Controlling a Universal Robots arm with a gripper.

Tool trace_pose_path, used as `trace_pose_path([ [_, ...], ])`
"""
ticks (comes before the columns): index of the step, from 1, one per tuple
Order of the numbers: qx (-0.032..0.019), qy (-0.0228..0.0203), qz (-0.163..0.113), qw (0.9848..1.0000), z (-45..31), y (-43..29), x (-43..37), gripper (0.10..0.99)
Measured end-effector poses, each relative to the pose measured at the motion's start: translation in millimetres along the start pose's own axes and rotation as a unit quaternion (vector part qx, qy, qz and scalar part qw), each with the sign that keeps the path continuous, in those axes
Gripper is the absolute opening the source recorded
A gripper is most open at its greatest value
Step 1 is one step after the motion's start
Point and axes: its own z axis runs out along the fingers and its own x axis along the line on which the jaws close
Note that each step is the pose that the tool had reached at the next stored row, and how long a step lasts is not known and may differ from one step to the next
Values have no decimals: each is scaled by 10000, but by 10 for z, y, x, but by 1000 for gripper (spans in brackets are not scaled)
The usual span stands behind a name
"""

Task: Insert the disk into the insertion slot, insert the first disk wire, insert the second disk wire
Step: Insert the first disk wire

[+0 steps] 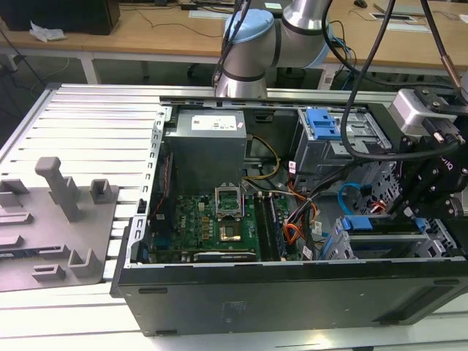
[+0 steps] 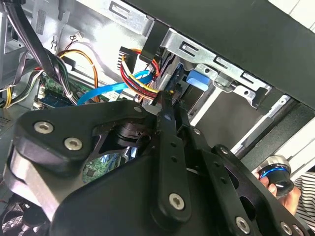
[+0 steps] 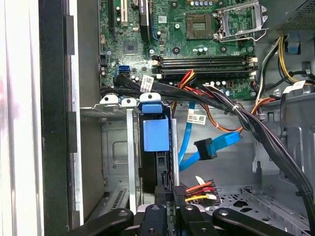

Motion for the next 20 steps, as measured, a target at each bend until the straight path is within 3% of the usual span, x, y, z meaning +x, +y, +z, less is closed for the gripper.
trace_pose_path([
  [6,-1,-8,-1,10000,11,-2,-1,180],
  [7,0,-3,-1,10000,7,-2,-1,243],
  [9,0,-2,0,10000,-10,-1,0,243],
  [10,0,-1,0,10000,-37,1,0,243],
  [11,0,-3,0,10000,-125,5,-1,243],
  [13,0,-2,0,10000,-224,11,-1,243],
  [15,0,-2,0,10000,-399,20,-2,243],
  [20,0,-12,-1,10000,-411,20,-2,243],
])
